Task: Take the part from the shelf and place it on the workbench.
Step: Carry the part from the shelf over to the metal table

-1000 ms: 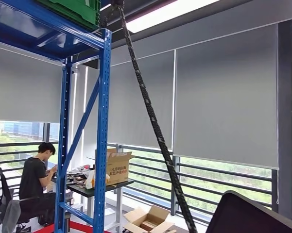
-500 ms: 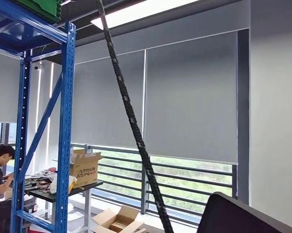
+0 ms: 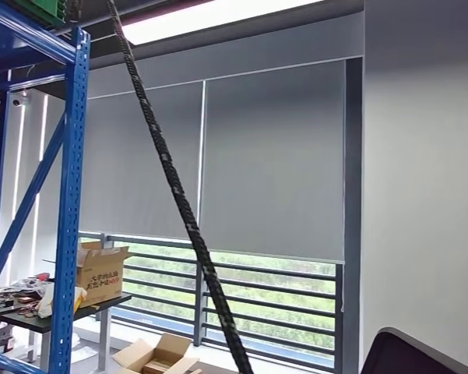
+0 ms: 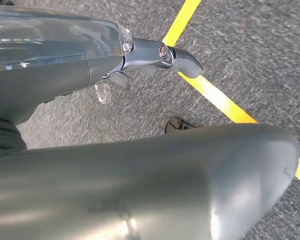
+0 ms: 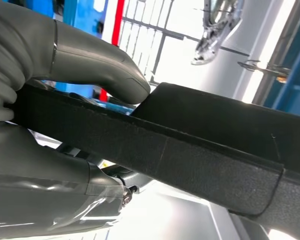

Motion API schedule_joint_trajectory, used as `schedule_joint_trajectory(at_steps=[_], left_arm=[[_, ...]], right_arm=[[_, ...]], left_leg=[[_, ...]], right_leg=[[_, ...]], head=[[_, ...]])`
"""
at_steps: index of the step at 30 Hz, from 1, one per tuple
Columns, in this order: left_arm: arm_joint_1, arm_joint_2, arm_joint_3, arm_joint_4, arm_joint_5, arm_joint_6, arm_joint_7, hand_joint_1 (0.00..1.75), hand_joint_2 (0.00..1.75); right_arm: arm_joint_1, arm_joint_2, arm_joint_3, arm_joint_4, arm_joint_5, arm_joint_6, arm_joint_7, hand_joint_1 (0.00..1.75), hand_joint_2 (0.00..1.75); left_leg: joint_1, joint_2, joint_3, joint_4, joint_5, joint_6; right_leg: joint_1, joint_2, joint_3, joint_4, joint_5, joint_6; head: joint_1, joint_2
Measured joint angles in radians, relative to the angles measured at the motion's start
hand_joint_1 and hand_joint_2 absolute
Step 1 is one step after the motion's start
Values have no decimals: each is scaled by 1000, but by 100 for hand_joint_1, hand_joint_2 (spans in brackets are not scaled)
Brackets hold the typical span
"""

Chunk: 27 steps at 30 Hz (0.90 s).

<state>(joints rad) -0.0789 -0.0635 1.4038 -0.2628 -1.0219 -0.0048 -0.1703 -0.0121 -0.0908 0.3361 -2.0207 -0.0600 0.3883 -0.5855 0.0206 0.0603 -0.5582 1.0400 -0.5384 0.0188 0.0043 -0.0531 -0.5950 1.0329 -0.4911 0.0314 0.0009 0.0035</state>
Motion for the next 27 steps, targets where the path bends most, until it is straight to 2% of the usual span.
schedule_joint_trajectory(at_steps=[1, 3, 5, 7, 8, 9, 10, 11, 12, 14, 16, 18, 20, 21, 22, 24, 25, 26, 27], left_arm=[[0, 1, 0, 0, 1, 0, -5, 0, 175], [-1, 4, 0, 0, 2, -3, -15, 0, 175], [-2, 8, 0, 0, 2, -6, -22, 0, 175], [1, 13, -1, 0, -3, -7, -22, 0, 175], [3, 15, -1, 0, -6, -7, -21, 0, 175], [5, 18, -1, 0, -8, -7, -20, 0, 175], [6, 21, -2, 0, -9, -6, -19, 0, 175], [7, 24, -3, 0, -9, -6, -20, 0, 175], [7, 27, -4, 0, -10, -6, -22, 0, 175], [6, 32, -8, 0, -11, -7, -26, 0, 175], [5, 35, -11, 0, -12, -9, -29, 0, 175], [1, 38, -15, 0, -14, -13, -34, 0, 175], [-4, 39, -19, 0, -16, -19, -42, 0, 175], [-6, 40, -20, 0, -16, -22, -47, 0, 175], [-7, 40, -22, 0, -16, -24, -51, 0, 175], [-6, 41, -24, 0, -16, -28, -59, 0, 175], [-7, 41, -25, 0, -16, -31, -62, 0, 175], [-8, 41, -25, 0, -16, -34, -64, 0, 175], [-10, 40, -26, 0, -16, -37, -65, 0, 175]], right_arm=[[1, 4, 0, 0, 3, 1, -2, 175, 175], [3, 13, -1, -1, 9, 1, -4, 175, 175], [5, 23, -1, -2, 12, 1, -9, 175, 175], [5, 36, -3, -3, 15, -1, -14, 175, 175], [7, 41, -4, -3, 18, -2, -15, 175, 175], [10, 44, -6, -3, 20, -3, -17, 175, 175], [13, 46, -8, -3, 21, -3, -18, 175, 175], [16, 47, -11, -3, 22, -3, -20, 175, 175], [18, 47, -14, -3, 21, -2, -22, 175, 175], [19, 47, -20, -3, 17, 3, -27, 175, 175], [18, 47, -25, -3, 15, 9, -30, 175, 175], [18, 47, -29, -4, 16, 13, -30, 175, 175], [14, 47, -31, -7, 18, 16, -30, 175, 175], [10, 47, -31, -8, 20, 17, -29, 175, 175], [7, 47, -31, -8, 23, 17, -27, 175, 175], [3, 46, -31, -8, 29, 17, -25, 175, 175], [3, 46, -31, -8, 33, 17, -24, 175, 175], [2, 45, -31, -8, 35, 16, -24, 175, 175], [1, 45, -31, -9, 36, 16, -24, 175, 175]], left_leg=[[-1, 6, 2, -3, -1, -6], [2, 15, 9, -8, -4, -17], [4, -8, -1, 23, -30, -23], [3, -41, -54, 135, -90, -23], [2, -48, -88, 204, -116, -23], [1, -51, -116, 254, -128, -24], [0, -53, -128, 268, -119, -24], [0, -54, -122, 242, -91, -23], [1, -59, -100, 183, -50, -22], [5, -88, -50, 62, 7, -19], [6, -108, -32, 17, 15, -15], [3, -97, -31, 12, 17, -6], [5, -83, -27, 7, 20, 7], [6, -74, -24, 4, 20, 13], [5, -66, -22, 3, 19, 16], [3, -47, -20, 3, 16, 19], [2, -39, -18, 3, 14, 19], [2, -32, -16, 3, 12, 17], [2, -25, -12, 3, 9, 15]], right_leg=[[5, -1, 3, -9, -2, -4], [5, 17, 3, -17, 3, -16], [2, 32, 9, -28, 9, -32], [1, 48, 12, -33, 11, -42], [2, 58, 12, -32, 10, -44], [3, 69, 12, -31, 10, -46], [4, 81, 13, -30, 9, -46], [4, 92, 15, -28, 7, -46], [3, 104, 17, -25, 4, -44], [4, 125, 15, -15, -3, -37], [3, 141, 8, -8, -7, -26], [-1, 152, 4, -8, -7, -16], [-1, 126, -8, 22, -29, -5], [-2, 104, -28, 65, -54, 0], [-3, 82, -57, 128, -84, 4], [-9, 64, -121, 252, -130, 11], [-11, 61, -136, 278, -130, 13], [-12, 59, -131, 264, -112, 14], [-12, 53, -106, 211, -80, 14]], head=[[0, 0], [0, 0], [0, 0], [0, 0], [0, 0], [0, 0], [0, 0], [0, 0], [0, 0], [0, 0], [0, 0], [0, 0], [0, 0], [0, 0], [0, 0], [0, 0], [0, 0], [0, 0], [0, 0]])
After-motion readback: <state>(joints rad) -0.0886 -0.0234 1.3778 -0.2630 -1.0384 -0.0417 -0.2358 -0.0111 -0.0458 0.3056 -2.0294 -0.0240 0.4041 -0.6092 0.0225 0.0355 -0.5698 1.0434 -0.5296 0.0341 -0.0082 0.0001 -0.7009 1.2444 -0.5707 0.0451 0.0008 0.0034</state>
